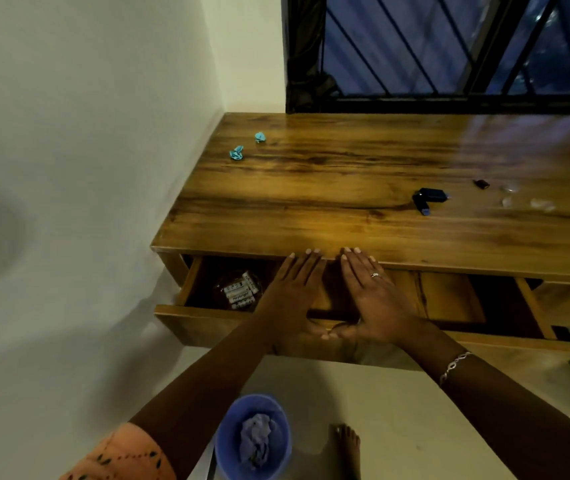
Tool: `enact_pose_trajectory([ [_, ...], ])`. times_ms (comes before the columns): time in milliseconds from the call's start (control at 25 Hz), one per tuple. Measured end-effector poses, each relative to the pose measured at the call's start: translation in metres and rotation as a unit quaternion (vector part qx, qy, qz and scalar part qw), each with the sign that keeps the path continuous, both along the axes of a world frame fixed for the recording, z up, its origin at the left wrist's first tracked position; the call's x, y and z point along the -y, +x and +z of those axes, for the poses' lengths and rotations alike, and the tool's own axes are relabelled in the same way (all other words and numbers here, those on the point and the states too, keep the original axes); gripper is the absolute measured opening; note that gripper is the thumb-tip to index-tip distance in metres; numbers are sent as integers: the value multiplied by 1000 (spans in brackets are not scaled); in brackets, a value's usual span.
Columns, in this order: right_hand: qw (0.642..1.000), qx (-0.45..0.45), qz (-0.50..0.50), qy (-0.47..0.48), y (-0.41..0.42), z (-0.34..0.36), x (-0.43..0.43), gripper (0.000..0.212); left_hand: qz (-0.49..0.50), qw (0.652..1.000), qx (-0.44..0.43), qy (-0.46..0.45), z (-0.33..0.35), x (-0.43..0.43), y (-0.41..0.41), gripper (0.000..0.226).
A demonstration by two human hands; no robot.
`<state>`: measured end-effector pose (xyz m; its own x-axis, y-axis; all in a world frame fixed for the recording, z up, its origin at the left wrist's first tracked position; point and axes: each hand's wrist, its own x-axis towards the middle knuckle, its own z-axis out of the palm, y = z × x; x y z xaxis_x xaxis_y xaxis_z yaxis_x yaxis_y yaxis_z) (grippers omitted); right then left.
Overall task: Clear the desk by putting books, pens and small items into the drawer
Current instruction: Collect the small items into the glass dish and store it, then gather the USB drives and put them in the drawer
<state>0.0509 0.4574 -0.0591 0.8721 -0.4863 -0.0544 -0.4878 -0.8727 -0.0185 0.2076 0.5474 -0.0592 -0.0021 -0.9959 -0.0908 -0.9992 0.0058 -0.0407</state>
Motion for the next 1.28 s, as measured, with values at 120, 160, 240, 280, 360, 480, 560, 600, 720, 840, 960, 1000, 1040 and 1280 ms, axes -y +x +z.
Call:
enact_pose_trajectory([
  [120, 1000, 13, -23, 6, 12, -1, 23, 127, 14, 1000, 6, -10, 1, 22, 7, 112],
  [160, 999, 15, -28, 11, 15, 0, 30, 124, 22, 1000, 8, 1, 2, 29, 9, 109],
  [240, 999, 10, -32, 17, 18, 0, 40, 111, 28, 999, 18, 2, 5, 41, 11, 101],
  [280, 999, 2, -31, 14, 20, 0, 45, 106, 31, 999, 19, 0, 6, 47, 12, 97],
  [360, 1000, 2, -22, -4, 24, -1, 51, 99, 38, 999, 28, 4, 6, 56, 12, 90],
  [480, 999, 6, -29, -27, 32, -3, 58, 89, 53, 997, 55, 19, 6, 68, 7, 80],
  [560, 999, 2, -39, -33, 36, -4, 61, 82, 62, 995, 76, 13, 6, 73, 4, 71],
  [600, 998, -6, -45, -32, 39, -4, 61, 80, 70, 994, 86, 8, 4, 75, 3, 67],
  [720, 997, -5, -72, -28, 43, -13, 64, 80, 93, 992, 85, -22, -8, 79, 1, 57],
  [840, 997, 22, -73, -27, 46, -21, 68, 78, 79, 994, 70, -21, -7, 79, -3, 41],
  [960, 998, 2, -60, -36, 48, -18, 68, 80, 79, 996, 43, -15, -2, 76, -3, 48],
  [1000, 998, -3, -53, -36, 47, -18, 69, 80, 88, 995, 43, -10, 2, 75, -3, 44],
  [1040, 998, -6, -50, -33, 47, -18, 69, 79, 89, 995, 30, -15, 5, 75, -3, 47],
  [1280, 999, -11, -41, 9, 34, -11, 71, 74, 67, 998, -2, -6, 13, 80, 6, 59],
])
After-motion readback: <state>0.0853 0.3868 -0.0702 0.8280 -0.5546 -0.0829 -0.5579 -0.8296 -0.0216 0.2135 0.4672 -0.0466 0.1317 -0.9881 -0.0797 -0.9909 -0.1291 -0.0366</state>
